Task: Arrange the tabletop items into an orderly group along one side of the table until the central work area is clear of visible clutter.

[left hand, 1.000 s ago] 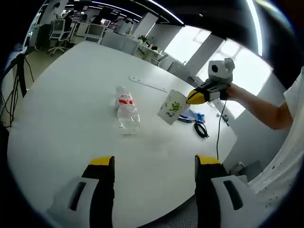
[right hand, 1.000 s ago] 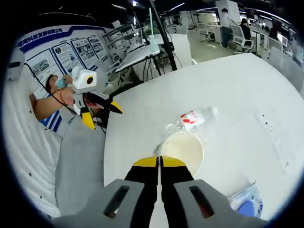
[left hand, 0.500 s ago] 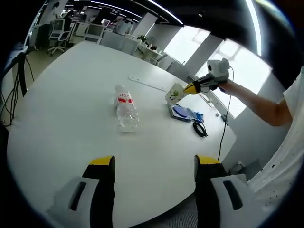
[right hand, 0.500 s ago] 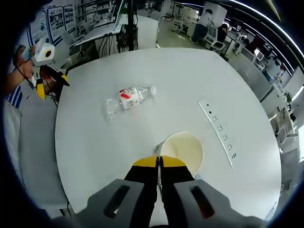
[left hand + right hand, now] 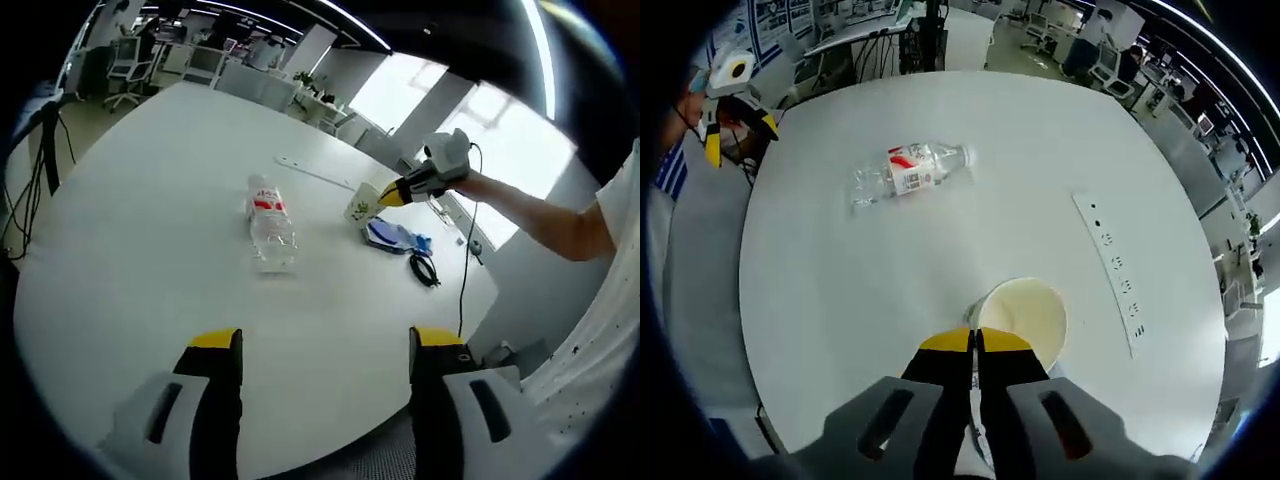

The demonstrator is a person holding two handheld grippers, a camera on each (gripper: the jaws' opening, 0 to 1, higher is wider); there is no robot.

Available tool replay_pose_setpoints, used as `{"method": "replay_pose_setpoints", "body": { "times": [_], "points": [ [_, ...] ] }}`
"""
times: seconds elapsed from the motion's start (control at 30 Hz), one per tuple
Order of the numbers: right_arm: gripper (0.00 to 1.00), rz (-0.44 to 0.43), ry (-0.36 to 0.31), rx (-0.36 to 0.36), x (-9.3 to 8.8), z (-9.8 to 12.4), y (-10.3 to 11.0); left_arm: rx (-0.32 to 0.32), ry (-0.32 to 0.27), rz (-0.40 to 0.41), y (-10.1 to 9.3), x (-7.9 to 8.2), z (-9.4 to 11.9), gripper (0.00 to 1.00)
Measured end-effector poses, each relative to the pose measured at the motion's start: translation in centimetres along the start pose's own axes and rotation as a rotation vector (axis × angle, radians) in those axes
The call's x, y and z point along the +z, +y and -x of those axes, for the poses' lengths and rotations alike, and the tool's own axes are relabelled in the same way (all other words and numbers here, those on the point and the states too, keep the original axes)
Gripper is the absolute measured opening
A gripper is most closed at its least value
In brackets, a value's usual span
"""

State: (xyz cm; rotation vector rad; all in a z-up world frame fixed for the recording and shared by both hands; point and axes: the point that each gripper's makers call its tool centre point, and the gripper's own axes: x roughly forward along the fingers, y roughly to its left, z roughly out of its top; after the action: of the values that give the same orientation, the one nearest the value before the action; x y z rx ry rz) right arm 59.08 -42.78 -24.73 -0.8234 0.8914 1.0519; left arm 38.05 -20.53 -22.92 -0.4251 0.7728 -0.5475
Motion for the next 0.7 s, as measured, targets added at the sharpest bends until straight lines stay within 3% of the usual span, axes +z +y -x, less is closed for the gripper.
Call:
{"method": "replay_pose_setpoints", "body": {
  "times": [0.17, 0.7],
  "points": [
    [0.00, 0.031, 0.030, -0.004, -0.9, -1.0, -0.2, 0.001, 0.000, 0.002, 0.0, 0.1, -0.1, 0.68],
    [0.00, 0.052, 0.052, 0.022, -1.5, -2.0, 0.1, -0.002, 0.001, 0.010, 0.1, -0.1, -0.2, 0.69]
  ]
}}
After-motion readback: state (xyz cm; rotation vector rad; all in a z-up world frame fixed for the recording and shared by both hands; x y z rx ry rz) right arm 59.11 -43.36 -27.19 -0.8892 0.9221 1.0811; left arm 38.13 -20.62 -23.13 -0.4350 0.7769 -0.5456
